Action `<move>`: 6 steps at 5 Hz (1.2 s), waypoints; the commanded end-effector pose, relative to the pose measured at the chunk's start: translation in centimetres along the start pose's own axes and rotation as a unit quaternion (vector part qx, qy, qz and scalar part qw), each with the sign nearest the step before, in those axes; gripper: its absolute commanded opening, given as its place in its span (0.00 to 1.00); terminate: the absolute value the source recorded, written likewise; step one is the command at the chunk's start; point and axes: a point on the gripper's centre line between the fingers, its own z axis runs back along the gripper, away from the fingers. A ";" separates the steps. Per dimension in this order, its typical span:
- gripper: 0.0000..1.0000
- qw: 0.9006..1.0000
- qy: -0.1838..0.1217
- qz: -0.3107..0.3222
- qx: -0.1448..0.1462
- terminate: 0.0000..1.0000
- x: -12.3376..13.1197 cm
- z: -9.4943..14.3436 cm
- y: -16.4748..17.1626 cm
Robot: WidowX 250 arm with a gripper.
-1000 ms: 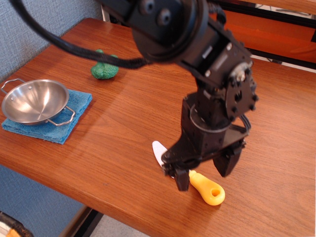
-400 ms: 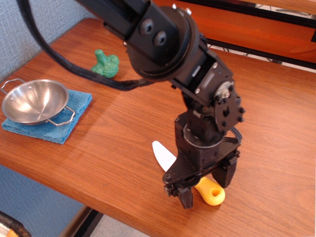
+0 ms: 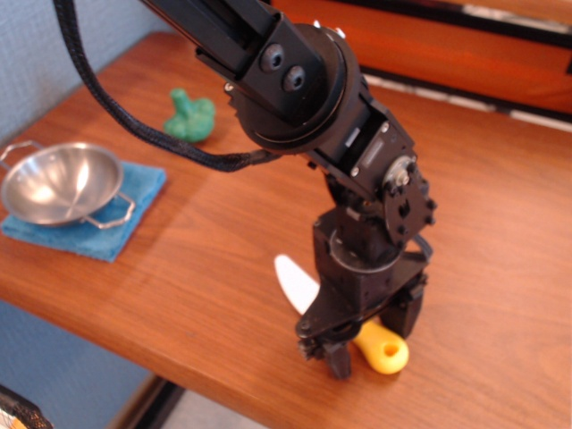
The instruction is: Move the knife so that it is vertical on the table.
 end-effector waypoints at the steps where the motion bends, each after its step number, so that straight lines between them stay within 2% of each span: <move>1: 0.00 1.000 0.008 0.004 0.001 0.00 0.2 0.2 -1.1; 3: 0.00 1.000 0.001 -0.009 -0.020 0.00 0.7 1.8 -1.0; 4: 0.00 0.997 -0.010 -0.069 -0.034 0.00 2.0 3.4 -1.5; 5: 0.00 0.984 -0.024 -0.171 -0.034 0.00 3.2 4.2 -2.2; 6: 0.00 0.959 -0.023 -0.281 -0.031 0.00 4.3 4.1 -2.8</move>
